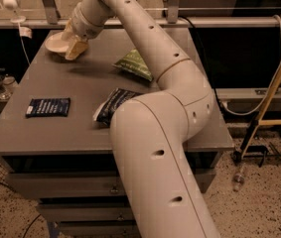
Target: Move paper bowl near rxbar blueberry
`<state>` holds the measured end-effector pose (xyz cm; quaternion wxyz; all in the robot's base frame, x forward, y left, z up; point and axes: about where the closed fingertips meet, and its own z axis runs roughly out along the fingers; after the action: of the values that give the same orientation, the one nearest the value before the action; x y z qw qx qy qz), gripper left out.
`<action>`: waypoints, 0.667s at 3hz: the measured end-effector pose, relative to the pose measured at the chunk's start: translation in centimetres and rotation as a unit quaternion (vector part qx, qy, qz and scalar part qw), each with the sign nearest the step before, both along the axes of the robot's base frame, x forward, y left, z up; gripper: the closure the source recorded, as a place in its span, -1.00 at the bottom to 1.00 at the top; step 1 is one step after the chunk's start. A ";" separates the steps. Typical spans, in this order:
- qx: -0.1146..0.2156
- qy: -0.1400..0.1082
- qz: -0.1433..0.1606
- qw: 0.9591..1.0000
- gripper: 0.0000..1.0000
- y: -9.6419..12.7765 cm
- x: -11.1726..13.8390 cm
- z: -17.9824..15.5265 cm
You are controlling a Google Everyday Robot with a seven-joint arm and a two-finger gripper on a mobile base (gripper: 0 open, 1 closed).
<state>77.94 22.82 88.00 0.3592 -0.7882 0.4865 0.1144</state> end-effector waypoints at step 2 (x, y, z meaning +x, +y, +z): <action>-0.035 0.004 -0.045 0.998 -0.40 -0.4 1.4 -0.9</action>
Offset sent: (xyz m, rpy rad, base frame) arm 0.0223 -0.0106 -0.0032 -0.1082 0.0096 -0.1367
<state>79.29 22.39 87.15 0.3343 -0.7769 0.5269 0.0843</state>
